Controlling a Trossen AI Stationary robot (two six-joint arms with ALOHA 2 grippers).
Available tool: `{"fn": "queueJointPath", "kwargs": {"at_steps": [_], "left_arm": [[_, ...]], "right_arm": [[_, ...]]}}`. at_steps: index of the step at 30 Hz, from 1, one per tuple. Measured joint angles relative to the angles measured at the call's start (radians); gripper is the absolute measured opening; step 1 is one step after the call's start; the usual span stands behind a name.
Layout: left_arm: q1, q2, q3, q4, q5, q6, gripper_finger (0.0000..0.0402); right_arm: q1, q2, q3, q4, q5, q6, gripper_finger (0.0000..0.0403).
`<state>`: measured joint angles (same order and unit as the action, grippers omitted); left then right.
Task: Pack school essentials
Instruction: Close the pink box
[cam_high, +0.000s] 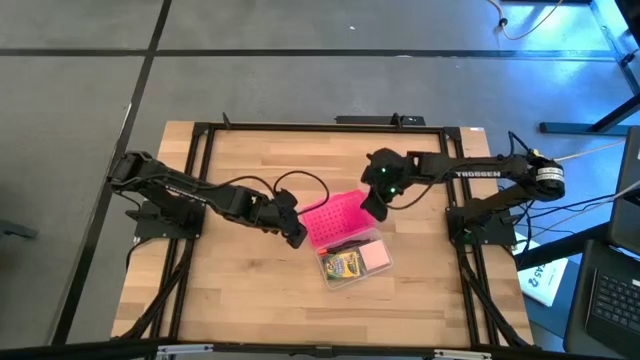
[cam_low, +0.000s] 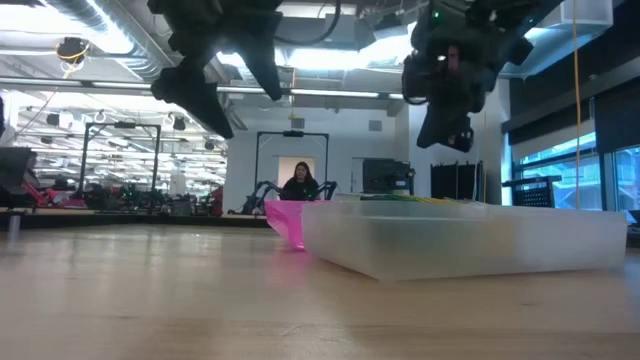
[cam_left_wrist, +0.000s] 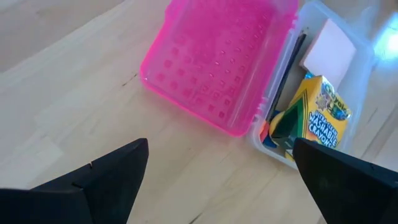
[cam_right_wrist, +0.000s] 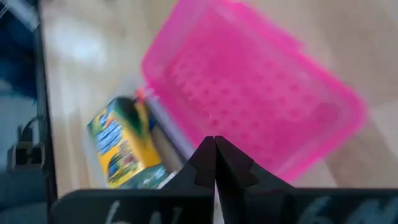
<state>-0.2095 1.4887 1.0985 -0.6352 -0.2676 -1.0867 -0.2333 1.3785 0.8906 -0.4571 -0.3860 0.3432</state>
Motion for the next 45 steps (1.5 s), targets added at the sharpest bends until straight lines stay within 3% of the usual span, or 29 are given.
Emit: {"fn": "queueJointPath", "kwargs": {"at_steps": [5, 9, 18, 25, 45], "left_arm": [[0.014, 0.012, -0.009, -0.009, 0.005, -0.069, 0.0394], [0.035, 0.024, -0.078, 0.049, 0.07, -0.136, 0.0394], [0.055, 0.023, -0.281, 0.397, 0.08, -0.165, 0.0394], [0.051, 0.023, -0.284, 0.445, 0.172, -0.162, 0.0394], [0.033, 0.023, -0.284, 0.586, 0.192, -0.146, 0.0394]], "right_arm": [[-0.076, 0.0, 0.0, -0.032, 0.027, 0.042, 0.0003], [-0.123, 0.005, 0.0, -0.062, 0.036, 0.037, 0.0003], [-0.189, 0.007, 0.0, -0.128, 0.037, -0.06, 0.0005], [-0.192, 0.007, 0.0, -0.129, 0.036, -0.072, 0.0005], [-0.192, 0.006, 0.0, -0.132, 0.034, -0.116, 0.0006]]}}
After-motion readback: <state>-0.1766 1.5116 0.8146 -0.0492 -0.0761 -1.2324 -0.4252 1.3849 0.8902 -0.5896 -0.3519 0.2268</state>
